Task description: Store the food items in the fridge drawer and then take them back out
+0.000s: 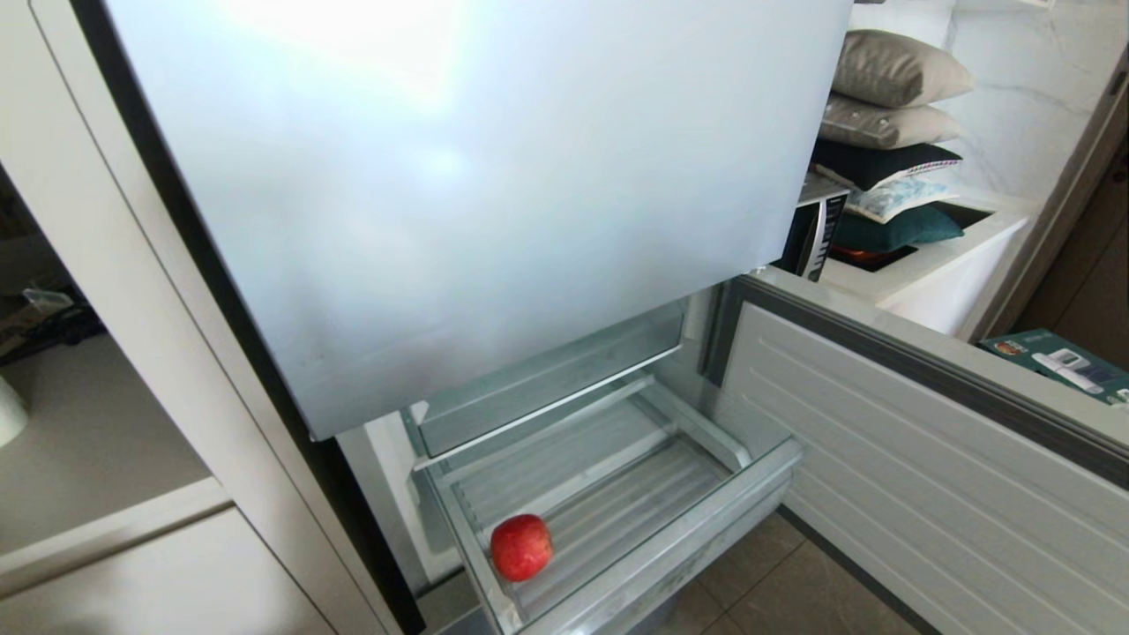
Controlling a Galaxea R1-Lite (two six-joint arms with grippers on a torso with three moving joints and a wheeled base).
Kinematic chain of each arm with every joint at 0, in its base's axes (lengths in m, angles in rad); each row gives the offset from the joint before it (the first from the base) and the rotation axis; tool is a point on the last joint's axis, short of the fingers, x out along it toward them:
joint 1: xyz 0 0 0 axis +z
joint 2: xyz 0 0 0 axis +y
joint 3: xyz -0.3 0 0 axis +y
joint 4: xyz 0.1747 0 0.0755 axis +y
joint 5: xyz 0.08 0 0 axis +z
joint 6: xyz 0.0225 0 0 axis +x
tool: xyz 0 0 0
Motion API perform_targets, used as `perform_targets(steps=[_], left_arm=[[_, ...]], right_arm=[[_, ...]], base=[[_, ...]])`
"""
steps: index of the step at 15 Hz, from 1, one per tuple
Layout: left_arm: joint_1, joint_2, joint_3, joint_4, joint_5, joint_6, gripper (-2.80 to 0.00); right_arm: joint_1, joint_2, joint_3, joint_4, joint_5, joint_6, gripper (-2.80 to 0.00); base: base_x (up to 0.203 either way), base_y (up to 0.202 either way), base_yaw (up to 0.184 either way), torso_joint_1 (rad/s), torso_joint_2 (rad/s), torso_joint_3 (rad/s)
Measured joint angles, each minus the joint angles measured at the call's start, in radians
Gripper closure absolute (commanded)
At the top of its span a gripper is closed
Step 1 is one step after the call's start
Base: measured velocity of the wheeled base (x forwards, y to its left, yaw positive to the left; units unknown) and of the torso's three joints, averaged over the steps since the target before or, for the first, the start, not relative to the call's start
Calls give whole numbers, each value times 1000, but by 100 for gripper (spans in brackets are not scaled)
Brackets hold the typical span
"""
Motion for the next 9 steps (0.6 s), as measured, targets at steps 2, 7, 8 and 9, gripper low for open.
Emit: perform_targets(steps=[2,7,8,9], left_arm=[[0,0,0,0,0,0,0],[0,0,0,0,0,0,0],[0,0,0,0,0,0,0],[0,0,0,0,0,0,0]], right_arm=[[-71,127,-11,-40,36,14,0],[-159,406,-63,-105,69,36,0],[-184,457,-83,-106,87,38,0],[-206,505,-103,-107,107,38,0]], base=[[0,0,0,0,0,0],[0,0,0,0,0,0],[0,0,0,0,0,0],[0,0,0,0,0,0]])
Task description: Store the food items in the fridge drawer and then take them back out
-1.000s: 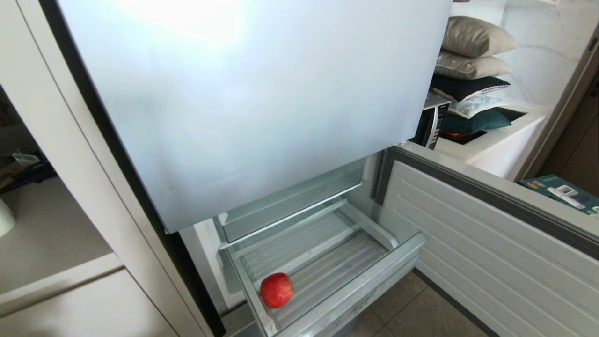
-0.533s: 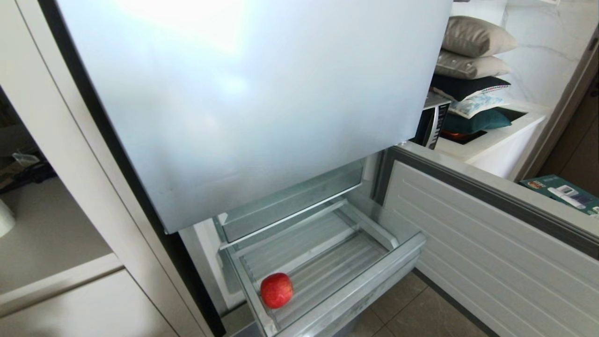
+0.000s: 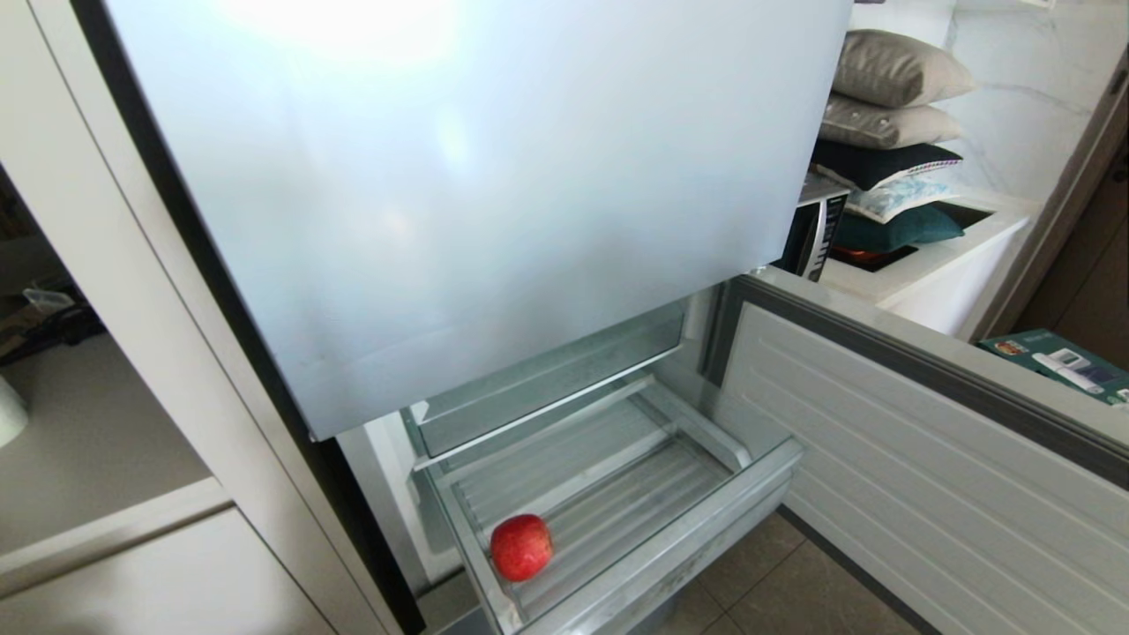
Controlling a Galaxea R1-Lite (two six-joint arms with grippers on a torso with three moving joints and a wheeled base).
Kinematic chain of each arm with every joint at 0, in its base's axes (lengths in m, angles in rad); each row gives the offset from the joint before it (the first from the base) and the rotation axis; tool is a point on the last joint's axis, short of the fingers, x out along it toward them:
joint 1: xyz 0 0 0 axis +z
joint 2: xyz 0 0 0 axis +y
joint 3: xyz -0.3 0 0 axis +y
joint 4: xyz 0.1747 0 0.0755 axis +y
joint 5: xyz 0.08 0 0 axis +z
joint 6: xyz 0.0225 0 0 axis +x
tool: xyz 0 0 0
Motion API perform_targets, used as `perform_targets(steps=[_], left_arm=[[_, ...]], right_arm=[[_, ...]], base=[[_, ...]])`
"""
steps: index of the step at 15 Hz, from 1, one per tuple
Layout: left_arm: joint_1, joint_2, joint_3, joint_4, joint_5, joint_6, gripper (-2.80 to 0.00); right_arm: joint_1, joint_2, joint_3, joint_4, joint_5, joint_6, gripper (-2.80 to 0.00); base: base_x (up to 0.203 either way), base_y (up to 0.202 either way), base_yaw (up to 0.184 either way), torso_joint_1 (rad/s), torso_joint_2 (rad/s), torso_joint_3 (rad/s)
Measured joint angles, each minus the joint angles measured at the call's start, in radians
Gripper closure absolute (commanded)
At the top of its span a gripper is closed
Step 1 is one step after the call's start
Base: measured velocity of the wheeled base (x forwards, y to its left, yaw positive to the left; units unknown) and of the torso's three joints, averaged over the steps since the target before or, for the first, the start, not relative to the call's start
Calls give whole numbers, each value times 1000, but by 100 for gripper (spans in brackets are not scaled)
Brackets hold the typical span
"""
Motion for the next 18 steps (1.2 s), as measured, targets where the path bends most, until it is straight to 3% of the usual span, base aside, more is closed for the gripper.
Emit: perform_targets(steps=[6,14,18], left_arm=[[0,0,0,0,0,0,0],[0,0,0,0,0,0,0],[0,0,0,0,0,0,0]], right_arm=[[-64,289,-94,-69,107,-11,0],[-101,672,-239,-195,137,-13,0],[-108,846,-318,-233,208,-12,0]], base=[[0,0,0,0,0,0],[0,0,0,0,0,0],[0,0,0,0,0,0]])
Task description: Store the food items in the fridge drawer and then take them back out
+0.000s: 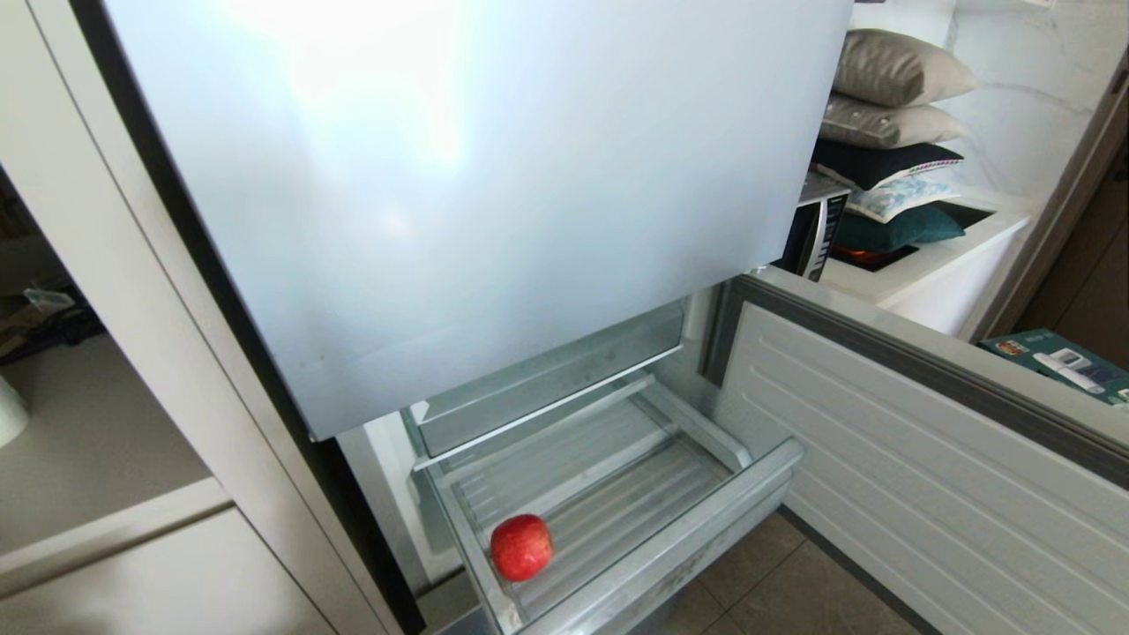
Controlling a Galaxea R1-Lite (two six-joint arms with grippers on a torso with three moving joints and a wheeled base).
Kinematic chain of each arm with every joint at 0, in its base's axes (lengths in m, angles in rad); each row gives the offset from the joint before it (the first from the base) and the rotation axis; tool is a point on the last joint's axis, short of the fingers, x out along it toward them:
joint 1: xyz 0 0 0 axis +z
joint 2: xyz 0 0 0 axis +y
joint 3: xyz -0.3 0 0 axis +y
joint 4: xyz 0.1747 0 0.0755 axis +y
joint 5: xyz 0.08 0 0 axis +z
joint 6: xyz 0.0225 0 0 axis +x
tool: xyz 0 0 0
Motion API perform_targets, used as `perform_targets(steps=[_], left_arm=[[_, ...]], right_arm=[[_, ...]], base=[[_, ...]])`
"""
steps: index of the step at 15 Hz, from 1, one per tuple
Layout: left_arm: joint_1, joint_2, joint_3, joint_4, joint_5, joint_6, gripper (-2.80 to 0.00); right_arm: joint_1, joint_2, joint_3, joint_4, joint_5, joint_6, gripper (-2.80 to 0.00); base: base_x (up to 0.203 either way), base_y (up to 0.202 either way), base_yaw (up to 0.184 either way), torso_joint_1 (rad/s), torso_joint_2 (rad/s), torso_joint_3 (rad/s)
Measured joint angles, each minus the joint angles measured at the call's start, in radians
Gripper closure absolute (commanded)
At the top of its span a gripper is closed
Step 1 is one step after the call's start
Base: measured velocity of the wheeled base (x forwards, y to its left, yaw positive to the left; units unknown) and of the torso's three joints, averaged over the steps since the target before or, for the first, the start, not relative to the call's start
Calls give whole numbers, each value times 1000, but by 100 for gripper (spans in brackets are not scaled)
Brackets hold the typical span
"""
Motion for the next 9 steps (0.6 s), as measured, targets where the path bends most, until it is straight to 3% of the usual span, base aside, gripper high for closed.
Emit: perform_targets(steps=[3,9], left_arm=[[0,0,0,0,0,0,0],[0,0,0,0,0,0,0]], right_arm=[[-1,109,-72,-1,32,0,0],[-2,190,-93,2,53,-2,0]], base=[[0,0,0,0,0,0],[0,0,0,0,0,0]])
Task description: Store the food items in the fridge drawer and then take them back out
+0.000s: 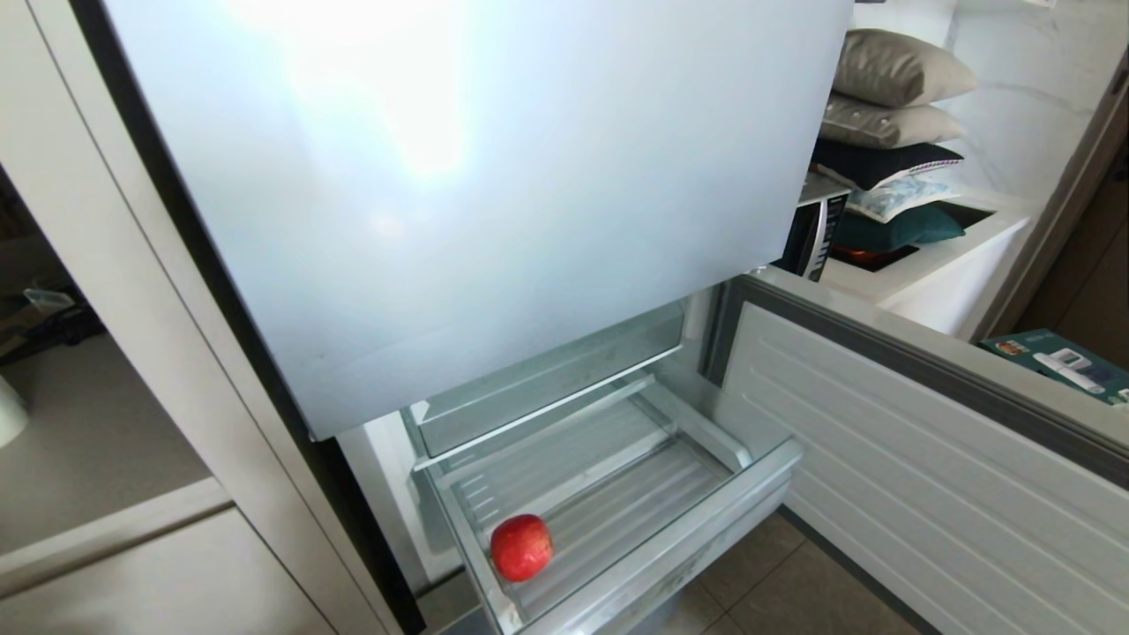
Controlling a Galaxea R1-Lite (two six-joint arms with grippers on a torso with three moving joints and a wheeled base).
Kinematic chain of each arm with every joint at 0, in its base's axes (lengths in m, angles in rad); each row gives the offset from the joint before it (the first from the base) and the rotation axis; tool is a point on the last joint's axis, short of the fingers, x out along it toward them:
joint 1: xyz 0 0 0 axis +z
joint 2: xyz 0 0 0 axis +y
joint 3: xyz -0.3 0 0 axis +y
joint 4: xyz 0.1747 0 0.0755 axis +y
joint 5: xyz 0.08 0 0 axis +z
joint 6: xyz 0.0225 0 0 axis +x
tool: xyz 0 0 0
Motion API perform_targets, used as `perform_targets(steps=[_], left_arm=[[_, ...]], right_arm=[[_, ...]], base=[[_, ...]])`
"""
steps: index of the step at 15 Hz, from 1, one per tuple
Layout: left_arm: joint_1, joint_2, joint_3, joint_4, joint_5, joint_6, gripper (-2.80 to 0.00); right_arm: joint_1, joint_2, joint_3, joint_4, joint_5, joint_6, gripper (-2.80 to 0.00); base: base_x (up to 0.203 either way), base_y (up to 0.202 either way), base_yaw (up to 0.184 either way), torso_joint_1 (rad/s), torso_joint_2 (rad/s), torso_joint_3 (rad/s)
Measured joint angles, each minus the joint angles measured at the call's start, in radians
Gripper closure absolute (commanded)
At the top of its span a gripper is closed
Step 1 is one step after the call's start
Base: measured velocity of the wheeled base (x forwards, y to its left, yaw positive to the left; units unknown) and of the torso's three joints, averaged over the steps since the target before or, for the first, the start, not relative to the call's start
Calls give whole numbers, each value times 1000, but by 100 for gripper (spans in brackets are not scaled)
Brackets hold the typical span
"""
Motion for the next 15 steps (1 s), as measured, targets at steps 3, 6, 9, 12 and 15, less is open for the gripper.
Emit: perform_targets(steps=[3,6,9,12,15], left_arm=[[0,0,0,0,0,0,0],[0,0,0,0,0,0,0],[0,0,0,0,0,0,0],[0,0,0,0,0,0,0],[0,0,0,0,0,0,0]], right_arm=[[-1,9,-7,0,0,-3,-280],[-3,10,-11,0,0,-6,-280],[-14,9,-22,0,0,-4,-280],[-26,-14,-27,2,2,-1,-280],[-50,-105,-16,4,6,3,0]], base=[[0,0,0,0,0,0],[0,0,0,0,0,0],[0,0,0,0,0,0],[0,0,0,0,0,0],[0,0,0,0,0,0]])
